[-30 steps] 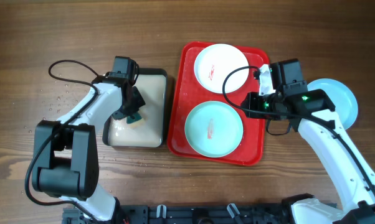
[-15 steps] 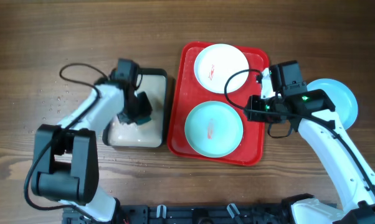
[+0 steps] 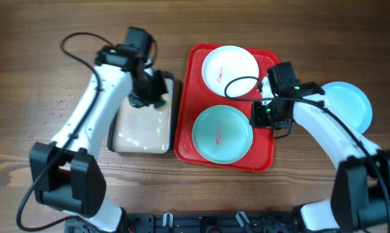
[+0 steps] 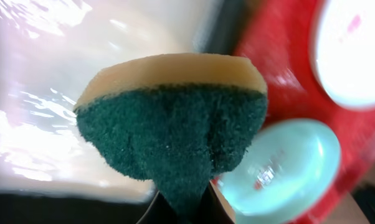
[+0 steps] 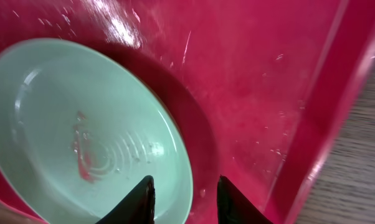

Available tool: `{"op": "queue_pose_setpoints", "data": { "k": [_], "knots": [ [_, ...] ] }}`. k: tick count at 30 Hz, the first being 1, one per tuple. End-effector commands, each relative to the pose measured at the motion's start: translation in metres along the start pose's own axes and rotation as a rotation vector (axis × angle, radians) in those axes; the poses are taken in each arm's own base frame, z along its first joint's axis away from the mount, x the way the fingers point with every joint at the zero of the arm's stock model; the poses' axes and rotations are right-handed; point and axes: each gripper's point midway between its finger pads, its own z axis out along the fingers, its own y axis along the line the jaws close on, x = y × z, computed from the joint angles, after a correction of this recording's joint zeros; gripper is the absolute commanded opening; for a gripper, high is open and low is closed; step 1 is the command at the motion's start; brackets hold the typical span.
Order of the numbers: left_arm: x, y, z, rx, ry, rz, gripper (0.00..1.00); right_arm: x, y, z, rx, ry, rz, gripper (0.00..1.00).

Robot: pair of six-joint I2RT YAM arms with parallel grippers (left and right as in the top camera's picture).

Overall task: Clean dirty plates on tray and stack at the side
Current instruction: 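Scrub the lower blue plate with the sponge while right gripper holds it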

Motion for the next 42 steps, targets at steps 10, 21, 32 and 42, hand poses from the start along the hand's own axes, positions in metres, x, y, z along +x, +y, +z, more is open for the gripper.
{"op": "queue_pose_setpoints", "data": {
  "k": [10, 21, 32, 42],
  "knots": [
    [0.079, -0.117, 0.075, 0.115, 0.162, 0.228, 0.04, 0.004, -0.006, 0.049, -0.017, 0.118, 0.019, 0.04],
    [0.091, -0.068, 0.156, -0.254, 0.155, 0.148, 0.04, 0.003, -0.006, 0.049, -0.017, 0.112, 0.038, 0.04],
    [0.095, -0.119, 0.165, 0.040, 0.248, 0.162, 0.04, 0.002, -0.006, 0.049, -0.017, 0.111, 0.038, 0.04],
    [0.121, -0.100, 0.178, -0.108, 0.274, 0.202, 0.04, 0.002, -0.006, 0.049, -0.017, 0.111, 0.038, 0.04]
  ]
}}
